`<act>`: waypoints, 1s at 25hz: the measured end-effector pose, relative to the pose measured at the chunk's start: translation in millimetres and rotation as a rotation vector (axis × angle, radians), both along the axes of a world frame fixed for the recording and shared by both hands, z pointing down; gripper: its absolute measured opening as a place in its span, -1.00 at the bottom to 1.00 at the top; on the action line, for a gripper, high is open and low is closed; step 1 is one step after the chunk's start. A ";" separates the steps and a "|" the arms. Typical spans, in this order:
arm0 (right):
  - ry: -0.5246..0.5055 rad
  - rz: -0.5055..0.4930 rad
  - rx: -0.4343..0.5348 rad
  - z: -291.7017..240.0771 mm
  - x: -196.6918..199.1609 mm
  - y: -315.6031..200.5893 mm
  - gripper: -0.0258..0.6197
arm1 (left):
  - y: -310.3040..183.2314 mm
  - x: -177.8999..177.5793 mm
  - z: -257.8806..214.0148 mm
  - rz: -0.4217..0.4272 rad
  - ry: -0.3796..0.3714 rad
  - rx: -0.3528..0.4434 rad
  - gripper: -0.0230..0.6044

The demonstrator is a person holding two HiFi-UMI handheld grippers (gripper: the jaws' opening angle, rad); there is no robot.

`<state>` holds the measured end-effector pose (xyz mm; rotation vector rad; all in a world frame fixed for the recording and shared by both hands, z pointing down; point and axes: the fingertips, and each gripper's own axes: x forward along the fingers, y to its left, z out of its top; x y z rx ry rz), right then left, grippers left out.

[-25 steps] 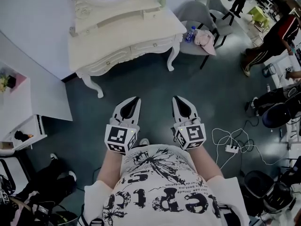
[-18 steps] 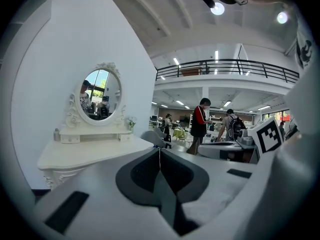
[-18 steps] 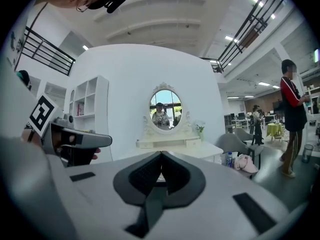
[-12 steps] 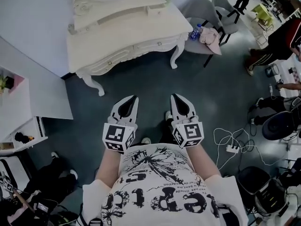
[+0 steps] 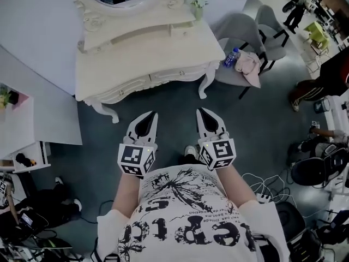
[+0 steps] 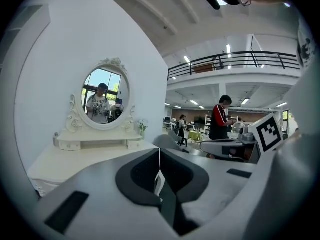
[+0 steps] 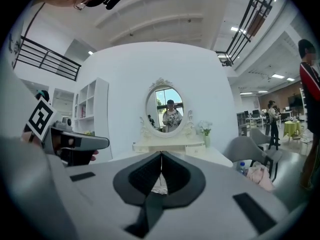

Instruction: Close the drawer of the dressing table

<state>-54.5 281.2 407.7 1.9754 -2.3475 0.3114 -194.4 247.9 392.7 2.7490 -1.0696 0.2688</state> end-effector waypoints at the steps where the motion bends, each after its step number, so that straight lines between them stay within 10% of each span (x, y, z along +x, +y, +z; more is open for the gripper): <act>1: 0.005 -0.016 -0.003 -0.3 10.8 -10.6 -0.87 | -10.3 11.1 -1.0 -0.015 0.005 -0.001 -0.86; 12: 0.030 -0.087 -0.039 4.8 116.8 -102.3 -0.87 | -91.7 116.2 9.2 -0.076 0.007 -0.040 -0.86; 25: 0.035 -0.064 -0.050 20.0 148.0 -257.0 -0.87 | -254.3 162.2 26.6 -0.035 0.015 -0.068 -0.86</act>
